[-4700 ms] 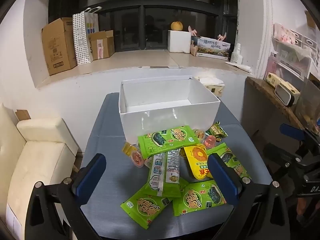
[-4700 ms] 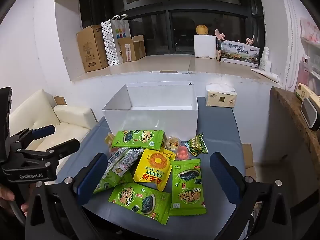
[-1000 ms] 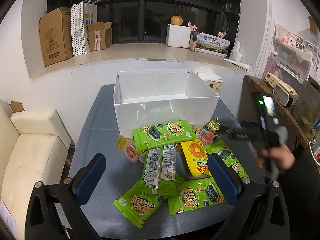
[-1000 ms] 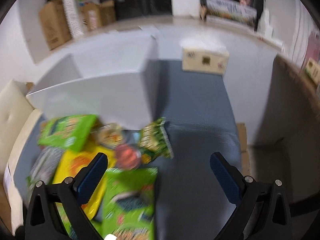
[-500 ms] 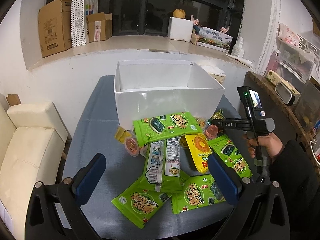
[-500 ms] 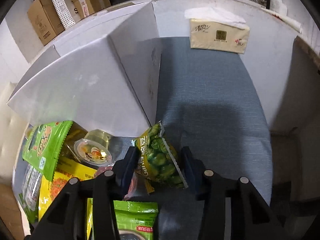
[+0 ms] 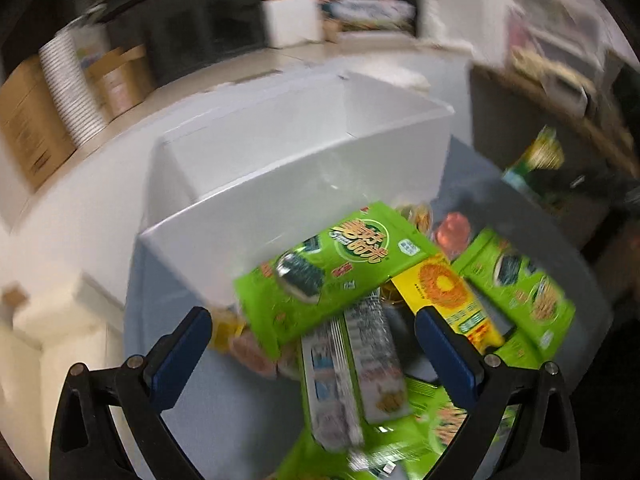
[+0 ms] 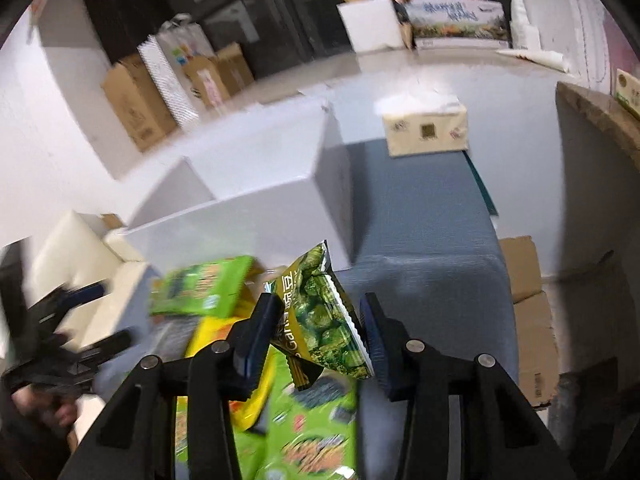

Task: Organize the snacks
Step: 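Grasp the small green pea packet with the right gripper while the left grasps a green seaweed packet, then carry both packets into the white box and open both grippers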

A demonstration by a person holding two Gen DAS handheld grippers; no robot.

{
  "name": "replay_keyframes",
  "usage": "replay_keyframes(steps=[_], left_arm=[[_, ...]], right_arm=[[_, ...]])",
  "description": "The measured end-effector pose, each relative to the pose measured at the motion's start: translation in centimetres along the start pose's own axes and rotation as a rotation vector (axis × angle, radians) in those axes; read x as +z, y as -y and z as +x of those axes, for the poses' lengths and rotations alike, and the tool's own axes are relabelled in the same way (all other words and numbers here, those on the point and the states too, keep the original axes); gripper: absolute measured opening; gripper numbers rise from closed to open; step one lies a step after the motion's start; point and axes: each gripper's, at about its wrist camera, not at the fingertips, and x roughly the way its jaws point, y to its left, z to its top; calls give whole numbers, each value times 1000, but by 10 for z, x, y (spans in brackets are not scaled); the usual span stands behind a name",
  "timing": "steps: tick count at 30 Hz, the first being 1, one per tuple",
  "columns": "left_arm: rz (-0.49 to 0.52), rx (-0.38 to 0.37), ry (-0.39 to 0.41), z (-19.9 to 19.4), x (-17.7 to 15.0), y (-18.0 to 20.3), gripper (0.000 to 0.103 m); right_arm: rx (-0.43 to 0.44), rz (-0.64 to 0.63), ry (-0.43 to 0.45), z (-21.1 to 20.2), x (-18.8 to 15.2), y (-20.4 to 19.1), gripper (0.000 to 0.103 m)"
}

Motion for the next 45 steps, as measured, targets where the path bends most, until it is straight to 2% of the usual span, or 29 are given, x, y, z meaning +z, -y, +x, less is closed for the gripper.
replay_keyframes(steps=[4, 8, 11, 12, 13, 14, 15, 16, 19, 22, 25, 28, 31, 38, 41, 42, 44, 45], left_arm=[[176, -21, -59, 30, 15, 3, 103], [293, -59, -134, 54, 25, 7, 103], [342, -53, -140, 64, 31, 10, 103], [337, -68, -136, 65, 33, 10, 98], [332, -73, -131, 66, 35, 10, 87], [331, -83, -130, 68, 35, 11, 83], [330, -100, -125, 69, 37, 12, 70], [328, -114, -121, 69, 38, 12, 52], [314, -108, -82, 63, 38, 15, 33], [269, -133, -26, 48, 35, 15, 22], [199, -199, 64, 16, 36, 5, 17], [127, -227, 125, -6, 35, -8, 11], [46, -256, 183, -27, 35, -19, 11], [-36, -263, 196, -38, 24, -38, 11], [-65, -294, 200, -37, 22, -44, 10], [-65, -296, 200, -37, 22, -43, 10], [-66, -295, 202, -38, 21, -42, 10], [-67, -302, 207, -39, 21, -41, 10]], right_arm=[[42, -53, 26, -19, -6, -13, 48], [94, -79, 47, -29, -8, -19, 48], [96, -82, 50, -24, -3, -14, 48], [97, -83, 51, -22, -1, -12, 48], [93, -82, 51, -22, -2, -13, 48], [92, -78, 50, -23, -3, -13, 48], [91, -75, 48, -24, -4, -13, 48], [91, -73, 47, -24, -6, -13, 48], [91, -86, 39, -23, -7, -18, 48], [101, -101, 36, -23, -8, -25, 48], [110, -118, 39, -24, -6, -31, 48], [114, -127, 44, -23, -2, -37, 48], [121, -139, 61, -24, 5, -42, 47], [122, -185, 60, -14, 18, -59, 47], [54, -218, 33, -4, 15, -59, 48], [53, -213, 25, -2, 13, -54, 51], [-4, -186, 11, 2, 7, -36, 82], [-35, -169, 5, 3, 3, -25, 87]])
